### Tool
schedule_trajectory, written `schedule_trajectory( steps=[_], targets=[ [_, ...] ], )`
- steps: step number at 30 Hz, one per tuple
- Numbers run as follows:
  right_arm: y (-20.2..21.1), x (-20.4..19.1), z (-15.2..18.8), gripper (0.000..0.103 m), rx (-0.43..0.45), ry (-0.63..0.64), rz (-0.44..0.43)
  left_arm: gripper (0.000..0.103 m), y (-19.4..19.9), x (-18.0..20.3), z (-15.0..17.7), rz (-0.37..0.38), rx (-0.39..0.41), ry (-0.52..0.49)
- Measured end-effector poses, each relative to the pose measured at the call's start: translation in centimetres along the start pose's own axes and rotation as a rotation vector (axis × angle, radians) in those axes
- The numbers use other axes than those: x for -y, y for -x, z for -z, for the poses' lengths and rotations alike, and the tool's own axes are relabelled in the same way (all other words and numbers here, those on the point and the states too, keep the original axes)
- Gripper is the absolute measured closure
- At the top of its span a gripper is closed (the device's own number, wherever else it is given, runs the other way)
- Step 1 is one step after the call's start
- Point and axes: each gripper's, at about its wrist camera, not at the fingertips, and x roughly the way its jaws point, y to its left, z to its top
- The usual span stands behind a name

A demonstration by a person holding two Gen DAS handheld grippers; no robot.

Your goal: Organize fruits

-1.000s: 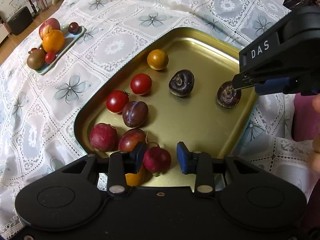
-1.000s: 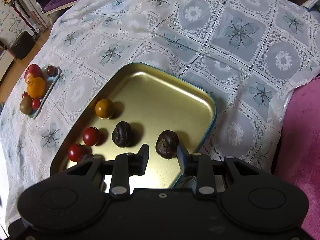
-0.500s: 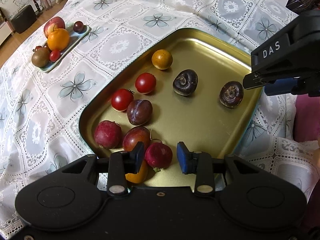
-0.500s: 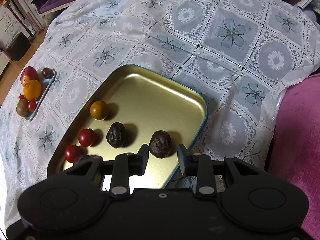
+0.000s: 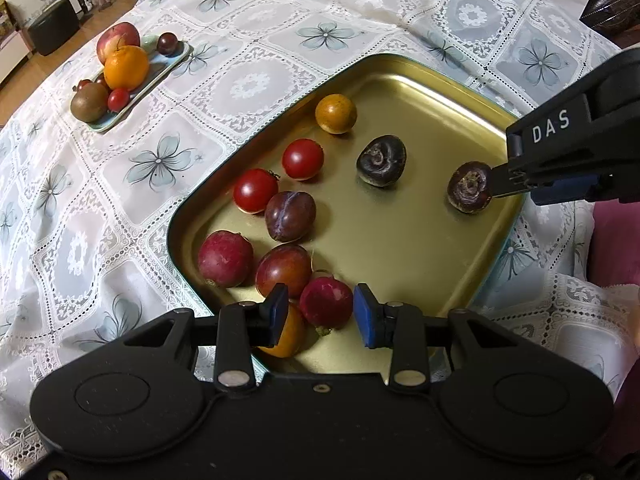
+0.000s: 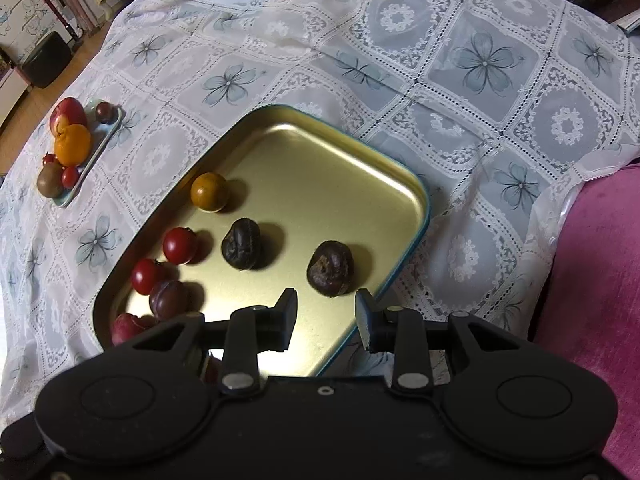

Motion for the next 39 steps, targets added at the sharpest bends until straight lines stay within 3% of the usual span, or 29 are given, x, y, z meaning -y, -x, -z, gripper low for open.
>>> schedule_trajectory(
  steps=[39],
  targets=[
    [0.54, 0.04, 0.10, 0.068, 0.016, -0.015, 0.009, 0.058, 0.18, 0.71, 0.01, -0.016, 0.002, -0.027]
  ],
)
